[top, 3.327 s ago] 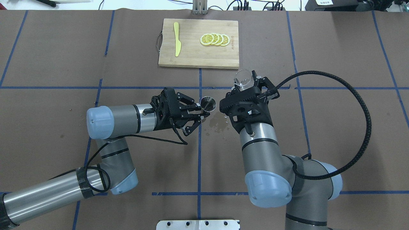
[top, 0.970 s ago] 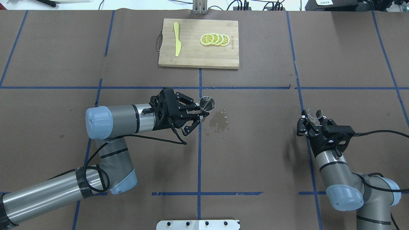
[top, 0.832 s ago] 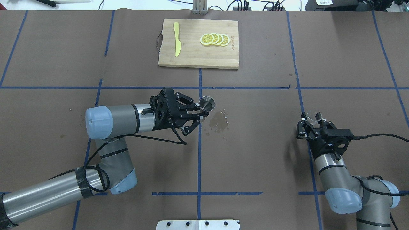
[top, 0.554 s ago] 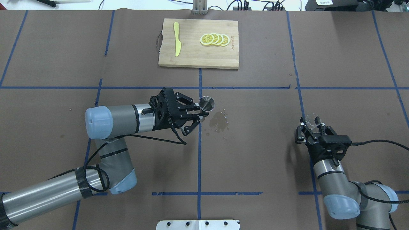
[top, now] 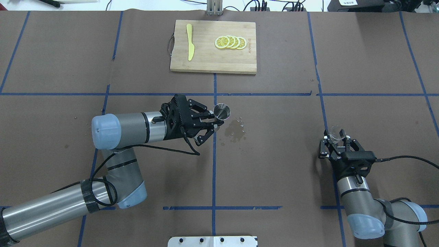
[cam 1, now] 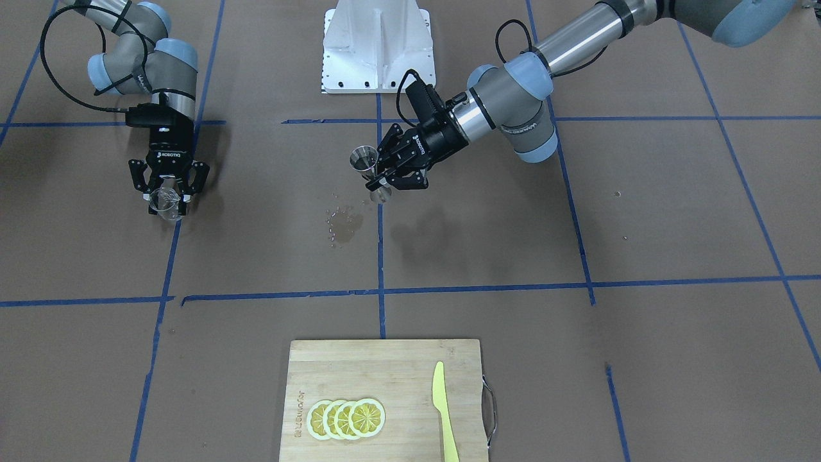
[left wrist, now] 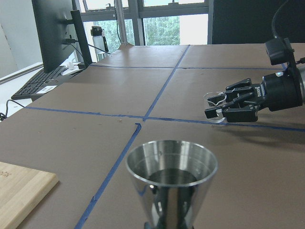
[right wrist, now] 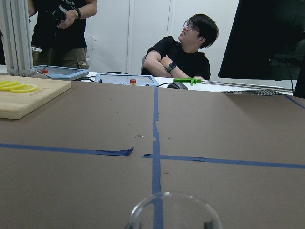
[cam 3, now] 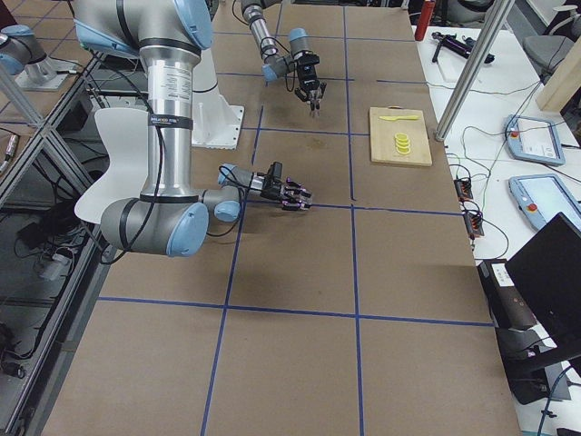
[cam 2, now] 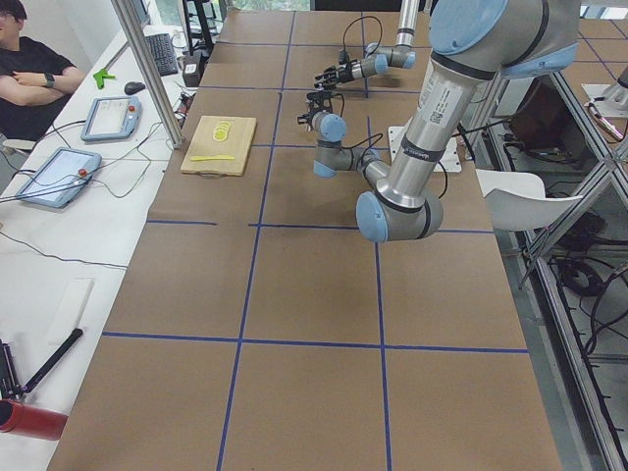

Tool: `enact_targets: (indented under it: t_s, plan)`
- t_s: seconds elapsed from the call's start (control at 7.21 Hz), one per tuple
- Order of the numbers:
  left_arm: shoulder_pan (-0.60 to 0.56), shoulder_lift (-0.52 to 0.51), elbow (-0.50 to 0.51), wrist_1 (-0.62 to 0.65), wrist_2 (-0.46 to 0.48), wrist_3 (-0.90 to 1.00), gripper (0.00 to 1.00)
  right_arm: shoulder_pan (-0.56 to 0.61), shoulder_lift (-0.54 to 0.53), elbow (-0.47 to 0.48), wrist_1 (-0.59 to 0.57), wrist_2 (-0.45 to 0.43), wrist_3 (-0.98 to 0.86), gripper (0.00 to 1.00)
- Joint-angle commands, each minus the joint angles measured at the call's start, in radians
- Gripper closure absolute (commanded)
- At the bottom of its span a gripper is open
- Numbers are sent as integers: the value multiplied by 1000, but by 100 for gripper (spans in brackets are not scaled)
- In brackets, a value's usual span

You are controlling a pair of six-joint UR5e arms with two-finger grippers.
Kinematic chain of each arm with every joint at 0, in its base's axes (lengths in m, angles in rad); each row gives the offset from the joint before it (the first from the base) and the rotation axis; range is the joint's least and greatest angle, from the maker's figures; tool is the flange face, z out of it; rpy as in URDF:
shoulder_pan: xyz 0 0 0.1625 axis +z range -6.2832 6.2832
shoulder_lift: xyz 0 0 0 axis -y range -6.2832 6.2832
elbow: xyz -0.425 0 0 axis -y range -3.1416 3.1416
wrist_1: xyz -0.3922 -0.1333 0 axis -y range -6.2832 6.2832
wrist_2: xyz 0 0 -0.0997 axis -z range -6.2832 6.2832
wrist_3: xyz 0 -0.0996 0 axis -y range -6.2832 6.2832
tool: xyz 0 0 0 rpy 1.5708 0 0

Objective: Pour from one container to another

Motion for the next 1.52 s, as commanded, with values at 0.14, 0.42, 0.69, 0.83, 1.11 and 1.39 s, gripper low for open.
enact_targets:
  t_s: [0.14,0.42,0.69,0.83,1.11,1.39]
  plan:
    - [0,0,0,-1,0,1,100,-5,3,1,4,0,0,79]
    - [0,0,0,-1,0,1,100,-8,5,3,7,3,0,71]
    - [-3,0,0,0,0,2,100,-10,8,3,8,3,2,55]
    - [-5,2,0,0,0,2,100,-11,8,3,8,3,2,51]
    - [-6,2,0,2,0,2,100,-11,9,4,8,6,2,0]
    - [-6,2,0,3,0,2,100,-11,12,6,8,5,2,0]
